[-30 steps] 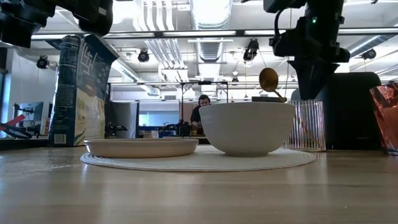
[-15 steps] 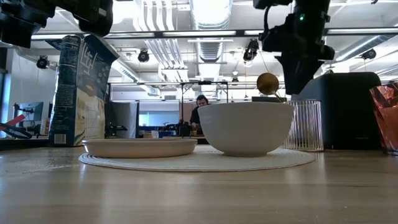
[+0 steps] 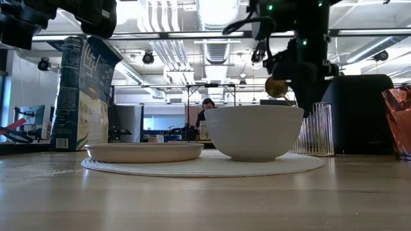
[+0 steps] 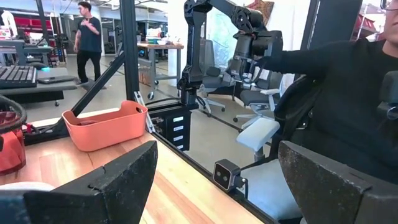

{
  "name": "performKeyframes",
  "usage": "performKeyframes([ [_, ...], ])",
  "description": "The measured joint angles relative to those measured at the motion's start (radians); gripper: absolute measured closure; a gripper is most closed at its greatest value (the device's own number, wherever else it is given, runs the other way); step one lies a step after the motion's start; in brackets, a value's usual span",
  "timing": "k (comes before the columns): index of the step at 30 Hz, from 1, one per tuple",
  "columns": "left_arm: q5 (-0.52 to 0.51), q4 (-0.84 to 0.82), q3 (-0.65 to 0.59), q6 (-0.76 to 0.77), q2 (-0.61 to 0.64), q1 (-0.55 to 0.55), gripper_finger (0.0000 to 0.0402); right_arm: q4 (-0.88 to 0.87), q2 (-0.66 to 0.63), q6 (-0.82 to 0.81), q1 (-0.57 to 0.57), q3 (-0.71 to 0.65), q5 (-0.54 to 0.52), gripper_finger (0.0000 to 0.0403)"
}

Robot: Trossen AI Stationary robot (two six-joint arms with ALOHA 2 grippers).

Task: Arrange a breakfast setting
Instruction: Move the cutlery to the top center of the table

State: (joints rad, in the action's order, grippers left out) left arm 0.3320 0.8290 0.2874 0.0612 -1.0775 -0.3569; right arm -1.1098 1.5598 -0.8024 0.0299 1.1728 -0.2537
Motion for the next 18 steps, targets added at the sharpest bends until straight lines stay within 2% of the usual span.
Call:
performKeyframes([
  [5,0.000,-0.001,0.000,0.000,0.000,0.000,0.0084,0.000,0.040,0.058,-0.024,0.000,0.048,0.0298],
  [12,0.000,-0.002,0.000,0.000,0.000,0.000,0.0084,0.000,0.061,0.133,-0.062,0.011,0.105,0.0386],
  [18,0.000,-0.003,0.000,-0.003,0.000,0.001,0.0084,-0.002,0.030,0.224,-0.102,0.071,0.103,0.0394],
])
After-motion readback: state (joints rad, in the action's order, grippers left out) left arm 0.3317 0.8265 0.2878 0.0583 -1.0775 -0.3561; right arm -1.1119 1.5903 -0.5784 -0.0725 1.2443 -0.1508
